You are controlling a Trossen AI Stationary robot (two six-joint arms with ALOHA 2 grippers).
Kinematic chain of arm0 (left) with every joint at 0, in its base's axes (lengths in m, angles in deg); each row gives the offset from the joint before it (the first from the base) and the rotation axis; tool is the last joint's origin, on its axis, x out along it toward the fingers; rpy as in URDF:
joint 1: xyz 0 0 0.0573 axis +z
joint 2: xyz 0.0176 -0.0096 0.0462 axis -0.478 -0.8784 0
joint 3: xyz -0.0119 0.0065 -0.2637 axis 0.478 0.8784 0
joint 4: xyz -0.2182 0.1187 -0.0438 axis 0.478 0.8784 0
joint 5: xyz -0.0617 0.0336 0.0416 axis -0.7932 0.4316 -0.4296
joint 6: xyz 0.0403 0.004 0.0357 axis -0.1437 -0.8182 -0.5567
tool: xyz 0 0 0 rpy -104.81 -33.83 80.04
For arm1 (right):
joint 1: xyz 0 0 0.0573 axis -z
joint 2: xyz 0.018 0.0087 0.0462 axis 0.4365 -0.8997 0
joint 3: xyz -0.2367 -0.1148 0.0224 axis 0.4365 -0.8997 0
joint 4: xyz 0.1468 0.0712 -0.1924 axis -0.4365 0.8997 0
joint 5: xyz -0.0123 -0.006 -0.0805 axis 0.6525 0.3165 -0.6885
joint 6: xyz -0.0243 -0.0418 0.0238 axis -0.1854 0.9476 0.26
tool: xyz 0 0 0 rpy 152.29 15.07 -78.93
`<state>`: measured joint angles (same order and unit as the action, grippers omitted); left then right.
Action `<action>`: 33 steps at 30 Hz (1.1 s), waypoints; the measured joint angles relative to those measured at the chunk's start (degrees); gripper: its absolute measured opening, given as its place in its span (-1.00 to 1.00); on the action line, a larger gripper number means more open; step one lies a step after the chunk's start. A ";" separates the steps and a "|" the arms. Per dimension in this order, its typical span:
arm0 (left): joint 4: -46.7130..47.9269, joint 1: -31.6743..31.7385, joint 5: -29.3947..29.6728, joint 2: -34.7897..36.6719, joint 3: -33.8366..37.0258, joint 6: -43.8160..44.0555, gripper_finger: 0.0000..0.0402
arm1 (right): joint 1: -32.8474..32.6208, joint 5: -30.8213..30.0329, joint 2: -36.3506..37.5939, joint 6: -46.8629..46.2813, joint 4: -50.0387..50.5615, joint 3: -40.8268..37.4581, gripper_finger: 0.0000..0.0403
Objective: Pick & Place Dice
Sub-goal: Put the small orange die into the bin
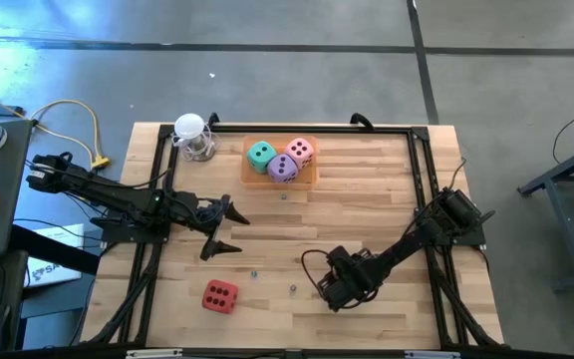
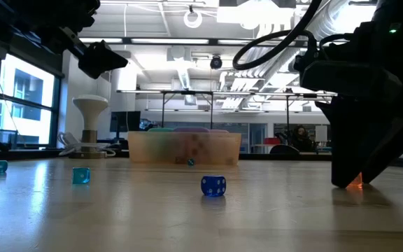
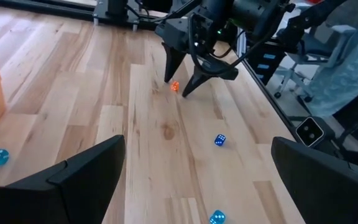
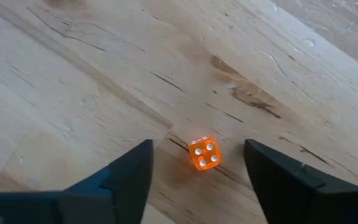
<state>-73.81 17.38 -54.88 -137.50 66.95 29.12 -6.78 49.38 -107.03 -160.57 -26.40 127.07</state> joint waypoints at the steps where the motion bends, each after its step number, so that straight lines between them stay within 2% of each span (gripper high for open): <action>1: -0.17 0.01 0.00 0.00 0.00 -0.58 0.97 | 0.04 0.06 0.00 0.09 0.12 0.00 0.14; 9: -2.42 0.01 0.00 0.01 0.00 -2.51 0.97 | 0.17 1.36 -0.02 2.86 0.55 0.00 -0.29; 17: -2.47 0.01 -0.02 0.01 0.00 -5.88 0.97 | 2.39 2.72 0.33 6.54 1.06 0.02 -0.82; 21: -2.44 0.01 0.00 0.01 0.00 -5.66 0.97 | 5.35 3.41 1.27 11.28 1.33 0.83 -0.82; 24: -2.48 0.01 0.00 0.00 0.00 -7.92 0.97 | 8.82 1.21 2.75 17.97 1.35 2.85 -0.82; 30: -2.61 0.01 0.00 0.00 0.00 -12.40 0.97 | 17.88 -6.84 4.85 38.71 0.42 7.15 -0.81; 33: -2.68 0.01 0.00 0.00 0.00 -14.76 0.97 | 23.80 -9.08 5.29 48.17 -3.41 8.72 -0.81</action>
<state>-76.49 17.40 -54.88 -137.50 66.95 14.36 17.02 40.30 -101.75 -112.40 -29.81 135.80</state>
